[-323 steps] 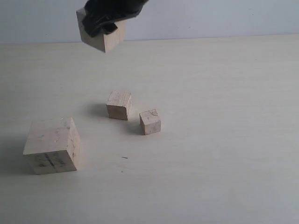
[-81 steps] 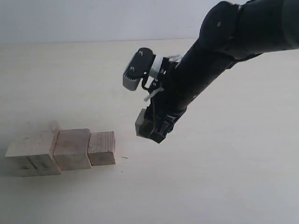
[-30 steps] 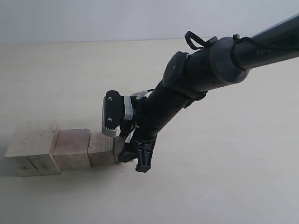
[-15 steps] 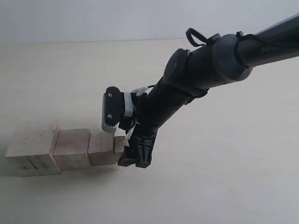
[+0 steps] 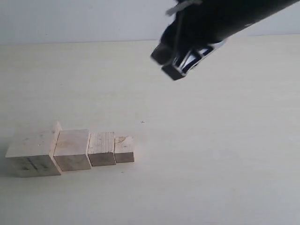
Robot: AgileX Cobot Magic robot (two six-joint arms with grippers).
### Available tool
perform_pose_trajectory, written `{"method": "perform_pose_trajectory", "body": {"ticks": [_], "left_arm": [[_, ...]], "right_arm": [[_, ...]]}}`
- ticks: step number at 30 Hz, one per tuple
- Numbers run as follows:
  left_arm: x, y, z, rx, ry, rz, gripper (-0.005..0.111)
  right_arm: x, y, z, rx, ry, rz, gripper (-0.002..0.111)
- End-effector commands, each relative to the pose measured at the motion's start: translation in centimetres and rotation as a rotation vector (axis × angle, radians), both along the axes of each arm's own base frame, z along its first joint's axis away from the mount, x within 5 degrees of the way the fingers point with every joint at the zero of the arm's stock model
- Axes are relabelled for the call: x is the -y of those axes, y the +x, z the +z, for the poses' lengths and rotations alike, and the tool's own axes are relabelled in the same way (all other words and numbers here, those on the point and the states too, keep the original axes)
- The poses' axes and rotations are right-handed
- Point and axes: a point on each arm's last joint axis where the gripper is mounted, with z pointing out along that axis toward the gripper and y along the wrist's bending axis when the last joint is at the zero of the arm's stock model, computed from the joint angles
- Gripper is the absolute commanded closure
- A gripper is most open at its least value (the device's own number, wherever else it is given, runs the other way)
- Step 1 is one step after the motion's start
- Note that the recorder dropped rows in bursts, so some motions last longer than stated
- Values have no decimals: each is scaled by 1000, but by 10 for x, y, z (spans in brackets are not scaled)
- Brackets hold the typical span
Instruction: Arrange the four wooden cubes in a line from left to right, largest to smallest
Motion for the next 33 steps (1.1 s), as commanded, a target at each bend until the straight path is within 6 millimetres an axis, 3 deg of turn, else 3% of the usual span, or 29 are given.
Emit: {"method": "perform_pose_trajectory", "body": {"ticks": [1,3,6,11,15,21,28,33], "left_arm": [[-1,0,1,16,1,6,107],[-1,0,1,16,1,6,107],[-1,0,1,16,1,6,107],[-1,0,1,16,1,6,107],[-1,0,1,16,1,6,107],[-1,0,1,16,1,6,107],[-1,0,1,16,1,6,107],[-1,0,1,16,1,6,107]], "right_arm": [[57,-43,12,71,201,-176,100],[89,-72,-7,147,364,-196,108],[115,-97,-34,211,499,-203,108],[143,-123,-81,295,621,-190,108],[163,-142,-123,144,702,-276,108],[172,-148,-134,177,742,-302,108],[202,-137,-116,546,828,-721,108],[207,-139,-121,551,790,-799,108]]}}
